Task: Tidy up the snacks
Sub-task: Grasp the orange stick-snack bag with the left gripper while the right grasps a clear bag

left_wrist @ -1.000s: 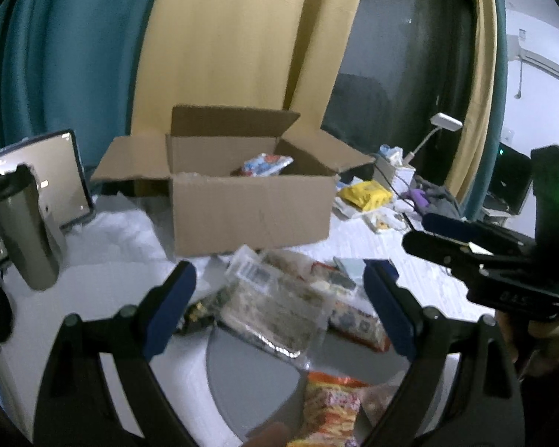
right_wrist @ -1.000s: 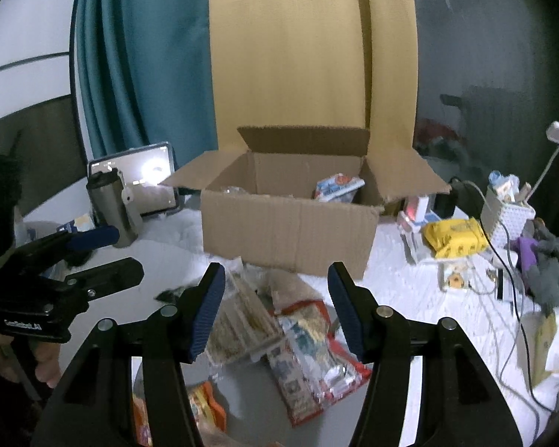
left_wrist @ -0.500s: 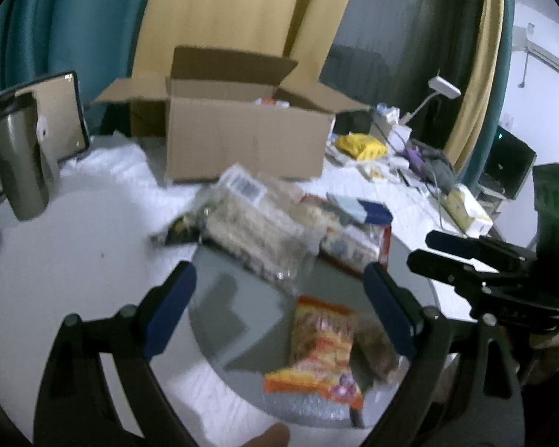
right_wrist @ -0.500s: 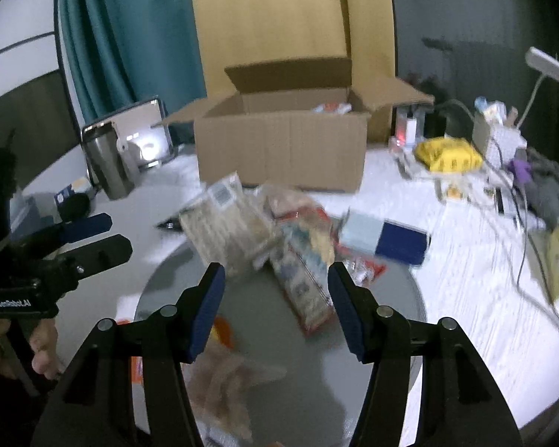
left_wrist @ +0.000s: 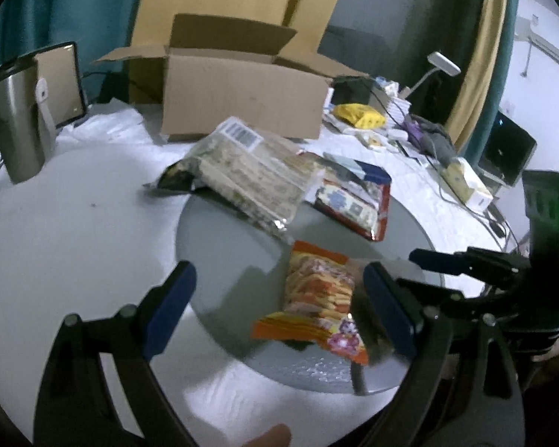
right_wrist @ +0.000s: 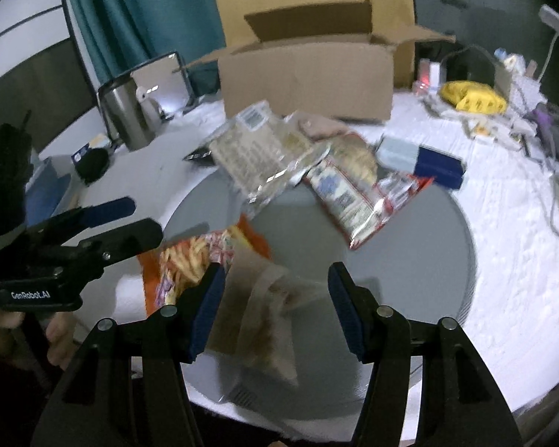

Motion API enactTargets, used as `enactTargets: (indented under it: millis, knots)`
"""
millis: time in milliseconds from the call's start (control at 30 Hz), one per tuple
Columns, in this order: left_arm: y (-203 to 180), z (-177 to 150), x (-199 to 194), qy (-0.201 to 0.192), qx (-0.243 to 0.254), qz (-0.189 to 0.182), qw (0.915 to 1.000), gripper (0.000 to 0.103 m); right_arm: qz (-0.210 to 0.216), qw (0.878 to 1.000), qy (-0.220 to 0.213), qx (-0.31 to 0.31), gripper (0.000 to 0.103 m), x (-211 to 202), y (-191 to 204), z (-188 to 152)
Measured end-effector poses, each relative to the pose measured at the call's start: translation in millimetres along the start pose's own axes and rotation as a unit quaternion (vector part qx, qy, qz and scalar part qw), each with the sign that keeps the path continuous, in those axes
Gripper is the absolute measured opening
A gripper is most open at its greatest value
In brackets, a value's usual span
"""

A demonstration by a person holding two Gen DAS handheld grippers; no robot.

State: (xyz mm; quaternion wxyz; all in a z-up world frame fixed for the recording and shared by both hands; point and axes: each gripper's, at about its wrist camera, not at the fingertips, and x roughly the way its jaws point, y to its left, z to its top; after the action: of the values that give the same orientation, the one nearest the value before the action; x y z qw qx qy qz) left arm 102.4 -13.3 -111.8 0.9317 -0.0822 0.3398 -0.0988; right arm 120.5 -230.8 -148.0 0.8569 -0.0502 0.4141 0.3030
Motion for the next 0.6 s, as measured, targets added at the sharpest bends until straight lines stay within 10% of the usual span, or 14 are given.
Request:
enactTargets:
  millis: [433,600]
  knots:
    - [-17.8,-10.0,44.4,0.074,0.052,0.012,0.9958,0.092,0.025,0.999,0.032,0.013,0.067,14.2,-18.9,-10.5]
    - [-23.0,-11.8,51.5,0.084,0.069,0.021,0.9938,0.092,0.038,0.999,0.034,0.015,0.054,15.2,-23.4,-12.8]
